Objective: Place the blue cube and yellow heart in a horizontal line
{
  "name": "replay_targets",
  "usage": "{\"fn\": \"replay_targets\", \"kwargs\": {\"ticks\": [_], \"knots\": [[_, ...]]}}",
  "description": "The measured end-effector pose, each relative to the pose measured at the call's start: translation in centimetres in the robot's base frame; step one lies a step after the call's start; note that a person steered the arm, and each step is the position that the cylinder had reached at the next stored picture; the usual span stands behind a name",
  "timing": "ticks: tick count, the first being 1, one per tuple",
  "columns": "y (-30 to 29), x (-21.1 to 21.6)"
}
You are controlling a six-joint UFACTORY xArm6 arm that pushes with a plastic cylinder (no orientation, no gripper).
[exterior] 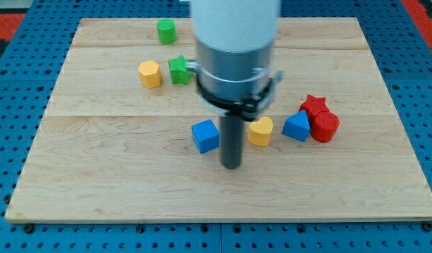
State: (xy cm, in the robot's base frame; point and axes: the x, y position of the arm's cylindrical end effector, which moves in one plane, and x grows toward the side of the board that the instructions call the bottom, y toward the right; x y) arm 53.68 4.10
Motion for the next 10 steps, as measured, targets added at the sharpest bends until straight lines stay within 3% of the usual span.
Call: {"fn": "replay_targets", "kwargs": {"ticks": [1,7,9,10], "knots": [[3.1,-1.4],[2.5,-2.9],[-3.6,0.0],[-7.2,-3.3]]}}
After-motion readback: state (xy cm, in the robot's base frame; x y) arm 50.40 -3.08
